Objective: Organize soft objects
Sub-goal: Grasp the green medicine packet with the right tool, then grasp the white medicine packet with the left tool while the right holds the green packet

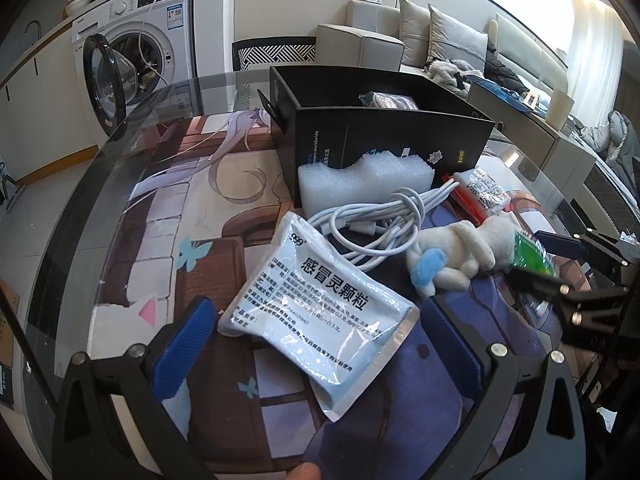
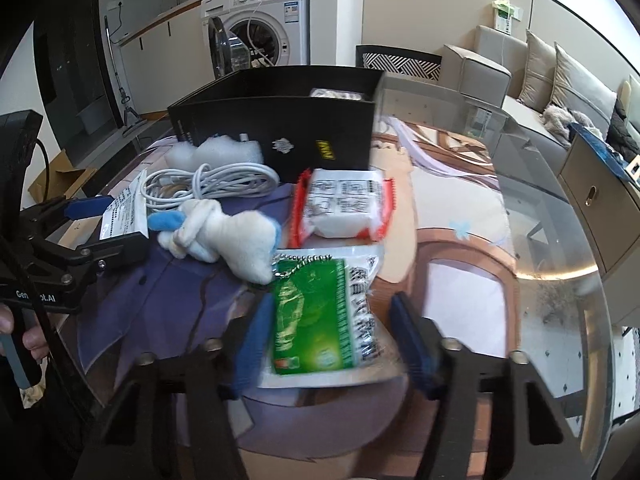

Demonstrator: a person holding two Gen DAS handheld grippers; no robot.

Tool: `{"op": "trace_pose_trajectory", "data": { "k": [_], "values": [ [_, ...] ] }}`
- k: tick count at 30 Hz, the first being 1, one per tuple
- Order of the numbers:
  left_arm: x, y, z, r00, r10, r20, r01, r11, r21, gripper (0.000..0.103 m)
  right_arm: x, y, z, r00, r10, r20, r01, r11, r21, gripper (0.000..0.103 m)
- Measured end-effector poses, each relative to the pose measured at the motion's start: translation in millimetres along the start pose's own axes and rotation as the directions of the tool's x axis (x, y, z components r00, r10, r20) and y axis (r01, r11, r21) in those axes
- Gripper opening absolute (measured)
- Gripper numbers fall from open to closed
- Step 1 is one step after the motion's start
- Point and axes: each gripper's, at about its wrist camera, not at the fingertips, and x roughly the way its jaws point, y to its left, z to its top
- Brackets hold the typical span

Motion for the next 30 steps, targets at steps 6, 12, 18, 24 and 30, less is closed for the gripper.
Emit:
{"op": "trace_pose_trajectory", "data": {
  "k": [6, 12, 18, 24, 30],
  "values": [
    [-1, 2, 1, 1.0, 0.005, 0.001, -0.005, 1.0, -0.009, 0.103, -6, -9, -5, 1.0, -0.018, 0.015, 0.017, 0.999, 0.033, 0.041],
    [-3, 8, 1, 1.0, 0.0, 0.0, 0.0, 0.999, -0.04, 0.103, -15, -13, -10, 0.999, -0.019, 0.049, 0.017, 0.998, 0.053, 0.04],
    [-4, 10, 1, 1.0, -0.006, 0.0, 0.006, 0.999, -0.041, 0.103, -23, -17, -9, 0.997, -0.018, 0.074, 0.014, 0.998, 0.056, 0.04],
    [5, 15, 4, 1.0, -0.001, -0.025, -0.001, 0.998, -0.069, 0.103, -23, -18, -9, 0.997, -0.012, 0.076, 0.008, 0.998, 0.064, 0.04],
    [10, 12, 7, 0.999, 0.025, -0.037, -0.028, 0.998, -0.064, 0.103, -22, -18, -9, 0.997, -0.007, 0.08, 0.002, 0.998, 0.061, 0.04]
  ]
}}
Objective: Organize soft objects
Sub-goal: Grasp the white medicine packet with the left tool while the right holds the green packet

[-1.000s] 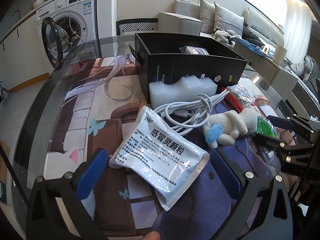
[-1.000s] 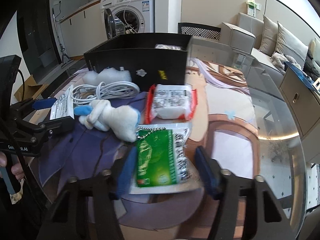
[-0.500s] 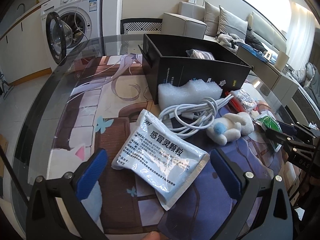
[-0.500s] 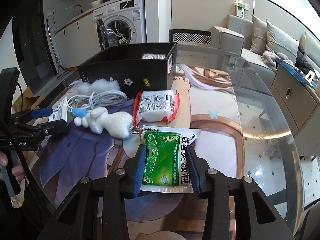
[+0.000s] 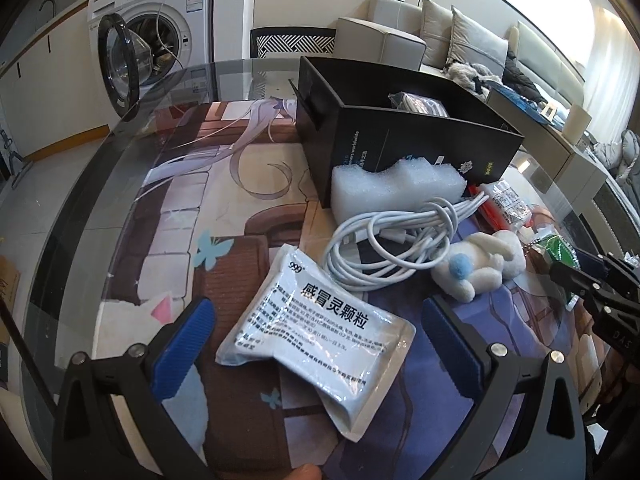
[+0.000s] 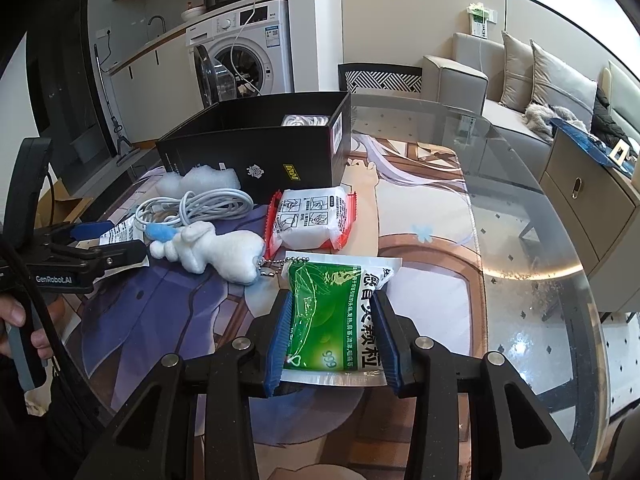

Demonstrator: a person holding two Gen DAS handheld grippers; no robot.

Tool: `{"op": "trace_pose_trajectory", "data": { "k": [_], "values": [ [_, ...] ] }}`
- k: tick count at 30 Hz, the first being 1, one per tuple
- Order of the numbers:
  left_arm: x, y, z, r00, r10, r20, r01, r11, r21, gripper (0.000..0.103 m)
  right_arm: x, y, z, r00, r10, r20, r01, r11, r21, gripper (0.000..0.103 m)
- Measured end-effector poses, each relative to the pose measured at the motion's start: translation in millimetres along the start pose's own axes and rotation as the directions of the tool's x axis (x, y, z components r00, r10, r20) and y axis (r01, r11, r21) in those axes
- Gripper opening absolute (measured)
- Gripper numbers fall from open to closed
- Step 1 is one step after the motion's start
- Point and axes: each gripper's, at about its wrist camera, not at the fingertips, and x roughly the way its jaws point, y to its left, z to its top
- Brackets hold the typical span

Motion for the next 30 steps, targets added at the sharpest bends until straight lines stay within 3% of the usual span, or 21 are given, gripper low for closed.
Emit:
{"op": "trace_pose_trajectory", "data": {
  "k": [5, 14, 25, 27, 30],
  "values": [
    [1, -4, -1, 1.0, 0.012, -0.017, -0.011, 0.999, 0.04, 0.103, 1, 1, 0, 1.0, 0.007, 0.0, -0.007, 1.0, 0.0, 0.04],
    [-6, -16, -9, 0.998, -0.04, -0.045, 0.045, 0.994, 0.103, 0.103, 2, 4, 1, 1.0, 0.013, 0.001, -0.013, 1.0, -0.005, 0.04],
    [-2, -15, -8, 0.998, 0.012, -0.057, -0.004, 0.99, 0.144, 0.103, 3, 7, 3, 1.0, 0.02, 0.001, -0.02, 1.0, -0.01, 0.04],
    [-2, -14, -8, 0.998, 0.007, -0.056, 0.001, 0.989, 0.146, 0.102, 3, 9, 3, 1.0, 0.023, 0.0, -0.023, 1.0, -0.014, 0.04],
    [-7, -16, -9, 0.999, -0.009, -0.039, 0.015, 0.986, 0.165, 0.088, 2, 10, 3, 1.0, 0.024, 0.003, -0.024, 1.0, -0.018, 0.04]
  ]
}}
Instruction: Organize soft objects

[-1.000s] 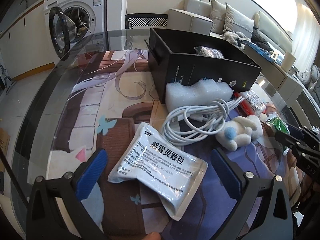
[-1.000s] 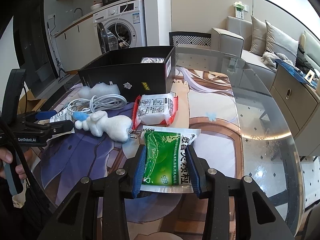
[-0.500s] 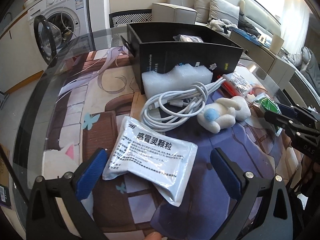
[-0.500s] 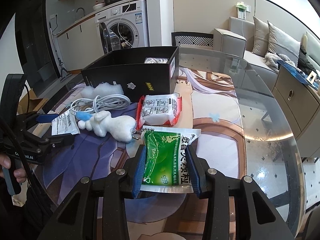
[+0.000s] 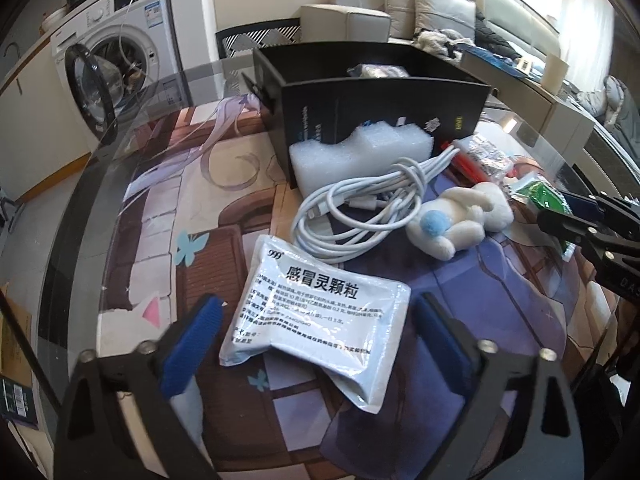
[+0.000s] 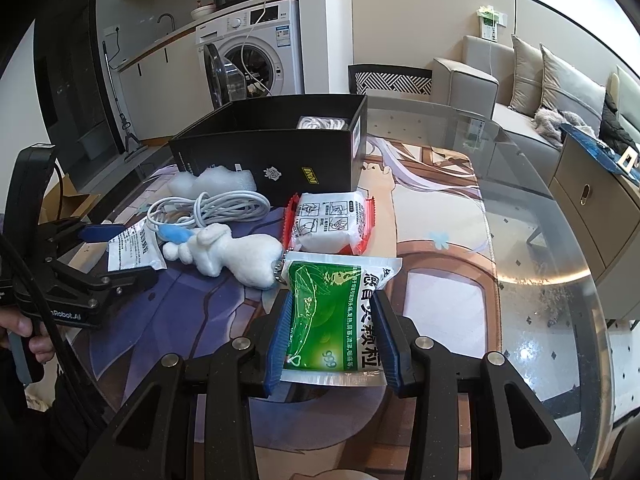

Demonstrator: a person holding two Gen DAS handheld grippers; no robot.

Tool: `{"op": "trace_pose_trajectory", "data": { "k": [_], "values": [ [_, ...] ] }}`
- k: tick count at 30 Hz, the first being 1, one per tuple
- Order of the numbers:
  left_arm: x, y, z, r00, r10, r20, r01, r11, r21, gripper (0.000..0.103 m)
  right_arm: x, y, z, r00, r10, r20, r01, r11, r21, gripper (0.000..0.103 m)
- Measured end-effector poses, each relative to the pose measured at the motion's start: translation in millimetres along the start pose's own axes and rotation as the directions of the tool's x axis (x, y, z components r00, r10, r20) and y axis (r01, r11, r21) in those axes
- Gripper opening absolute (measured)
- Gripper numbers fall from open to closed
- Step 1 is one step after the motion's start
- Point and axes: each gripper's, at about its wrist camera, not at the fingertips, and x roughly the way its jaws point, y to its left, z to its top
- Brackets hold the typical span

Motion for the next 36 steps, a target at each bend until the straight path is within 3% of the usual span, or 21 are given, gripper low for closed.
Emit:
{"op": "trace_pose_trajectory", "data": {
  "k": [1, 4, 5, 18, 36],
  "values": [
    [-2, 0, 0, 1.0, -0.003, 0.007, 0.003, 1.0, 0.004, 0.079, -1, 1, 0, 1.0, -0.001, 0.002, 0.001, 1.0, -0.001, 0.04],
    [-5, -1, -2, 1.0, -0.01, 0.016, 0.01, 1.0, 0.014, 0.071, -2, 2, 1, 1.0, 0.0, 0.006, 0.0, 1.0, -0.004, 0.04],
    [-7, 0, -3, 1.0, -0.012, 0.025, 0.012, 1.0, 0.01, 0.059, -3, 1, 1, 1.0, -0.001, 0.007, 0.001, 1.0, -0.005, 0.04],
    [-17, 1, -6, 0.997, -0.06, 0.049, 0.061, 0.998, -0.024, 0.055, -12, 2, 2, 1.0, -0.011, 0.026, 0.011, 1.0, -0.01, 0.04],
    [-46, 5, 9, 0.984, -0.067, 0.162, 0.078, 0.995, -0.066, 0.055, -30, 5, 13, 0.996, 0.0, 0.085, 0.002, 1.0, -0.03, 0.04]
  ]
}}
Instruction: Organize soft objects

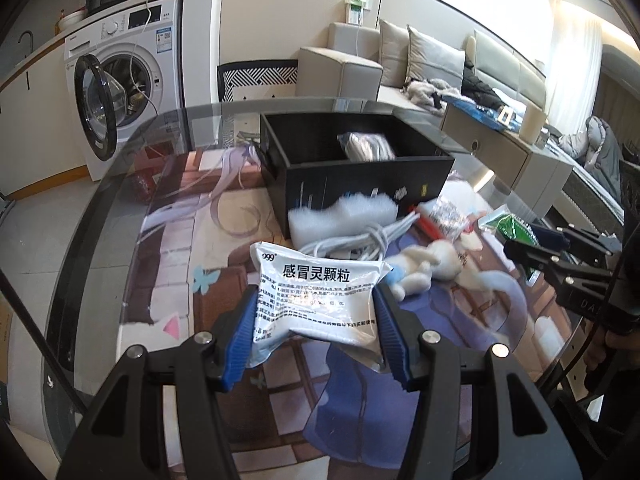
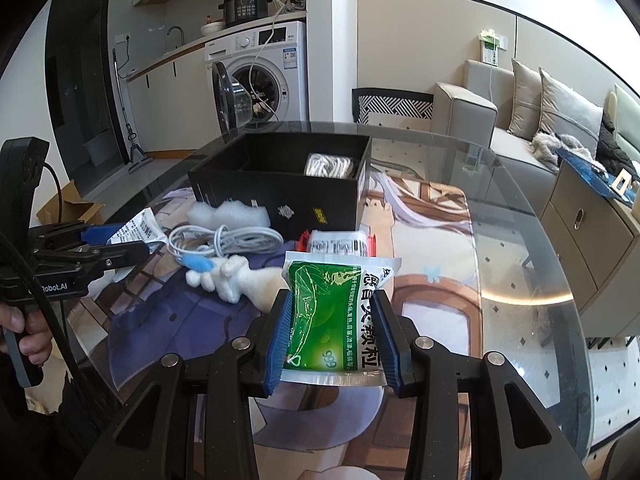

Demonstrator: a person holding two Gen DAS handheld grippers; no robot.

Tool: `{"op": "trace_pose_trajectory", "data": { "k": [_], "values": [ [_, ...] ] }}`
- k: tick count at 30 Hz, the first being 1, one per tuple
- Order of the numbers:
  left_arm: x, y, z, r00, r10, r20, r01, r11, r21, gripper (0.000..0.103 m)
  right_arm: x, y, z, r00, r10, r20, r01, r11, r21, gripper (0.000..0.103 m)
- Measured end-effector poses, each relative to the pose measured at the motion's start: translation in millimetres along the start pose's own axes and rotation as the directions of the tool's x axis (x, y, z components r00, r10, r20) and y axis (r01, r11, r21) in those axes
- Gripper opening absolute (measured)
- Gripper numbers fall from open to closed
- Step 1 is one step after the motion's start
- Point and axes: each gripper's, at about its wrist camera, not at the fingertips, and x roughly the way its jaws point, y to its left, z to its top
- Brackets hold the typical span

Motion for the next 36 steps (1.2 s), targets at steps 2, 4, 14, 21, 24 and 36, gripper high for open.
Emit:
{"op": "trace_pose_trajectory", "data": {
  "k": [2, 4, 14, 21, 24, 36],
  "values": [
    [-1, -1, 5, 1.0, -0.003, 0.014, 0.003, 1.0, -0.003, 0.055, -2, 1, 5, 1.0, 0.003, 0.012, -0.003, 1.0, -0.005, 0.04],
    [-1, -2, 11, 1.0, -0.005, 0.028, 0.006, 1.0, -0.006, 0.055, -5, 1, 10, 1.0, 0.007, 0.026, -0.007, 1.0, -0.01, 0.04],
    [-4, -9, 40, 0.995, -0.035, 0.089, 0.037, 0.999, -0.017, 0.055, -8, 7, 37, 0.996, 0.056, 0.075, -0.053, 0.998, -0.041, 0.04],
    [-3, -10, 59, 0.991, -0.046, 0.127, 0.051, 0.998, -0.035, 0.055, -10, 12, 55, 0.99, 0.085, 0.11, -0.077, 0.994, -0.078, 0.04],
    [2, -11, 68, 0.99, -0.046, 0.136, 0.051, 0.998, -0.034, 0.055, -10, 9, 66, 0.987, 0.094, 0.13, -0.085, 0.993, -0.077, 0.04],
    [20, -9, 95, 0.986, -0.043, 0.158, 0.053, 0.997, -0.058, 0.055, 1, 2, 104, 0.973, 0.14, 0.183, -0.13, 0.989, -0.065, 0.04]
  ]
}}
